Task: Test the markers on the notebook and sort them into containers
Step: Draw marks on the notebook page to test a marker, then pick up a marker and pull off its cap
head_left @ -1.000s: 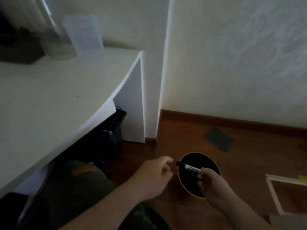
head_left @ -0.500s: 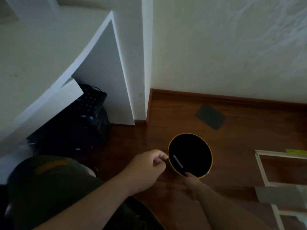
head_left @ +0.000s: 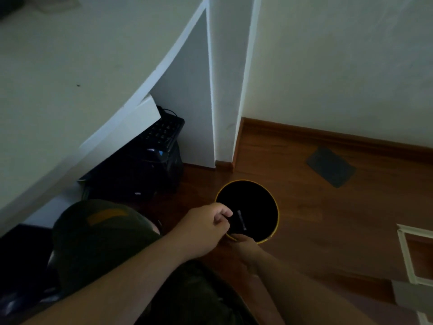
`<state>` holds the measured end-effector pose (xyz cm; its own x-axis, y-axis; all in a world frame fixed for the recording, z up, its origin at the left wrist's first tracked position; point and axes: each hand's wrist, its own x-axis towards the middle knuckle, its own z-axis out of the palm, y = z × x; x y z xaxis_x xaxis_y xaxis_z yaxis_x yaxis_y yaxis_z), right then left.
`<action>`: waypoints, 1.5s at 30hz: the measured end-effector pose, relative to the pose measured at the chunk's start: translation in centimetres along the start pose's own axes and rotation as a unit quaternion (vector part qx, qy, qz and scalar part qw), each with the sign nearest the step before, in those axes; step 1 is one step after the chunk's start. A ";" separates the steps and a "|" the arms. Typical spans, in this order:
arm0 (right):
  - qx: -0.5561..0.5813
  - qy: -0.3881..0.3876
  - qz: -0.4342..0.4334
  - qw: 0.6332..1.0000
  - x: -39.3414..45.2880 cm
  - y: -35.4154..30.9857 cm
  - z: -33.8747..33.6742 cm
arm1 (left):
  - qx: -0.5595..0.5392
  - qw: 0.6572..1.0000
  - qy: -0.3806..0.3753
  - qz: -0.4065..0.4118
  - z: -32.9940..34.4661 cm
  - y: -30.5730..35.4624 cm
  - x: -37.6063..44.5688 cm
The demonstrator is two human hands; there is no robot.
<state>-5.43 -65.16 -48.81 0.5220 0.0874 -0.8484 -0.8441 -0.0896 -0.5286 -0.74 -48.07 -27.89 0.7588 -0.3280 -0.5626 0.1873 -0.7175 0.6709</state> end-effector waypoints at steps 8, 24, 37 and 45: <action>-0.018 -0.113 0.104 0.988 0.6 0.4 2.3 | -0.014 0.998 0.048 0.040 -3.5 1.0 -5.5; -0.164 -0.137 -0.621 0.754 -31.9 -32.1 19.5 | 0.124 0.817 0.563 -0.019 -32.9 -7.4 -33.8; -0.481 -0.175 -0.658 0.553 -28.0 -36.6 46.1 | 0.294 0.740 0.575 -0.190 -32.1 -23.7 -39.3; -0.250 -0.370 -0.564 0.694 -28.0 -35.3 45.6 | 0.154 0.838 0.517 0.083 -33.2 -13.6 -34.4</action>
<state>4.16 -19.22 -5.22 0.4542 0.8515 0.2619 0.2965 0.1328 -0.9458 -8.70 -6.60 -1.59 0.9232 0.1545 0.3519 -0.0232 -0.8915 0.4524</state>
